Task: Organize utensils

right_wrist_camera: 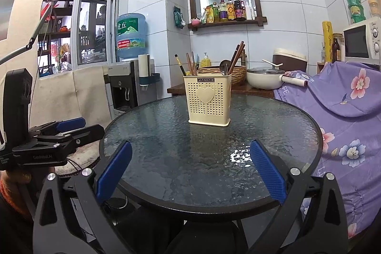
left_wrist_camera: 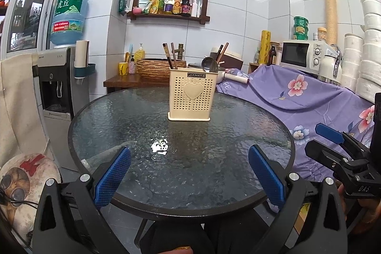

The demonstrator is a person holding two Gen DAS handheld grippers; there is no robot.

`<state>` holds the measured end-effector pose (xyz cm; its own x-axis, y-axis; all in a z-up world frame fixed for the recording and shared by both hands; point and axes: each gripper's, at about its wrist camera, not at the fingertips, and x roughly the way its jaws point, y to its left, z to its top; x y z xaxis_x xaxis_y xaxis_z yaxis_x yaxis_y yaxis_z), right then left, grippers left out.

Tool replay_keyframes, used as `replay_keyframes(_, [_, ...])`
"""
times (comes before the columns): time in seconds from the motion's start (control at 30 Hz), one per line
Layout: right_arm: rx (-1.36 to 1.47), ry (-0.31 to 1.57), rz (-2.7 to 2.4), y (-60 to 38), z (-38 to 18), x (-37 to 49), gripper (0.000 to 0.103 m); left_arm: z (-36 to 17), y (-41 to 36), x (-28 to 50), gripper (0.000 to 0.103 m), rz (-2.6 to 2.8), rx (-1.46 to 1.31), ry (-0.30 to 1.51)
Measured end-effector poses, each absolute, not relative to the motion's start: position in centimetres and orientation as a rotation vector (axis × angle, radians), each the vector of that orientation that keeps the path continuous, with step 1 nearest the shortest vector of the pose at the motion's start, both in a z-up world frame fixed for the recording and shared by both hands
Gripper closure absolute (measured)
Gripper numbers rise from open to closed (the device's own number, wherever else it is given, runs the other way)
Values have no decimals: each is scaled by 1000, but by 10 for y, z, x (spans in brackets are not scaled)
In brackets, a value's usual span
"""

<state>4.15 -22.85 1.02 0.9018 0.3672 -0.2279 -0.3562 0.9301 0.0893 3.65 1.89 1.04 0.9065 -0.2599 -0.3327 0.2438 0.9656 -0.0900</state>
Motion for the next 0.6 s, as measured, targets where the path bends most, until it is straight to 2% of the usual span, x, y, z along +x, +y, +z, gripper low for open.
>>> replay_keyframes(0.6, [45,247,374,-229,9,43,6,10,18,35,6,-251,-45,353])
